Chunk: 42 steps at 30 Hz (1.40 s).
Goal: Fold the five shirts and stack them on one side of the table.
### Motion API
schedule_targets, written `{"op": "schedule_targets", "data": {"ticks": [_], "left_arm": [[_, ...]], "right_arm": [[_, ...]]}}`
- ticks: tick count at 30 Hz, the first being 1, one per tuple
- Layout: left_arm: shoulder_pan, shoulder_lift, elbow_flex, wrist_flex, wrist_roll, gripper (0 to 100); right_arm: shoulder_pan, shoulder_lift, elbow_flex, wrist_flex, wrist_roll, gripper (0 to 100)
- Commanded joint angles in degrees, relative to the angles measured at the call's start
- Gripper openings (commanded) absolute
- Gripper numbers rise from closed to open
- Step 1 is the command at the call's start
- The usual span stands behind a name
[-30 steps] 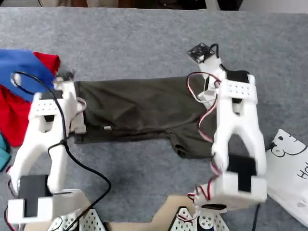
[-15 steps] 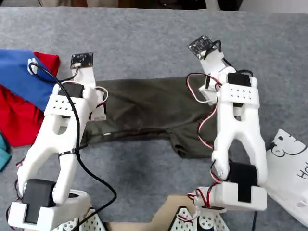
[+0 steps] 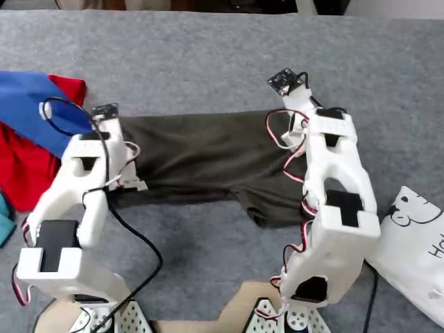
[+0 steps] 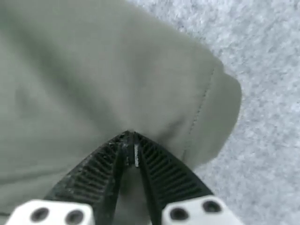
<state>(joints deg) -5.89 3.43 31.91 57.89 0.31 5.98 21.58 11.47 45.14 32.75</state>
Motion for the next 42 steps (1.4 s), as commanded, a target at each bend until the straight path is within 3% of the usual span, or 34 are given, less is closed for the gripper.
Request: {"op": "schedule_targets", "data": {"ticks": [1, 6, 12, 16, 21, 24, 27, 33, 38, 42], "left_arm": [[-1.9, -0.1, -1.8, 3.0, -2.6, 2], [0.4, -0.4, -2.2, 5.5, -2.1, 2], [10.1, -8.7, -9.6, 14.0, 1.9, 2], [13.6, -15.2, -14.5, 15.1, 2.2, 2], [4.9, -14.4, -15.2, 2.5, 2.0, 2], [0.7, -7.3, -12.9, -9.1, 0.4, 2], [-0.5, 2.1, -13.3, -14.9, -1.7, 2], [-2.3, 16.9, -23.4, -14.6, -1.9, 2], [-4.0, 20.4, -31.5, -8.2, -1.8, 2], [-4.5, 20.4, -33.1, -7.6, -1.8, 2]], "right_arm": [[1.7, 0.0, -3.7, 1.1, 0.9, 0.6], [0.7, -4.7, -3.6, 6.1, 1.8, 0.6], [0.1, -21.3, 1.4, 10.9, 2.8, 0.6], [-0.5, -33.1, 9.0, 13.6, 7.2, 0.6], [-0.7, -39.5, 21.5, 7.9, 9.0, 0.6], [-0.1, -37.0, 27.5, 0.8, 7.7, 0.6], [1.3, -33.5, 31.3, -5.4, 7.6, 0.6], [5.1, -27.6, 31.9, -9.9, 9.4, 0.6], [7.5, -25.0, 31.9, -10.5, 11.3, 0.6], [8.8, -24.7, 31.8, -11.3, 11.9, 0.6]]}}
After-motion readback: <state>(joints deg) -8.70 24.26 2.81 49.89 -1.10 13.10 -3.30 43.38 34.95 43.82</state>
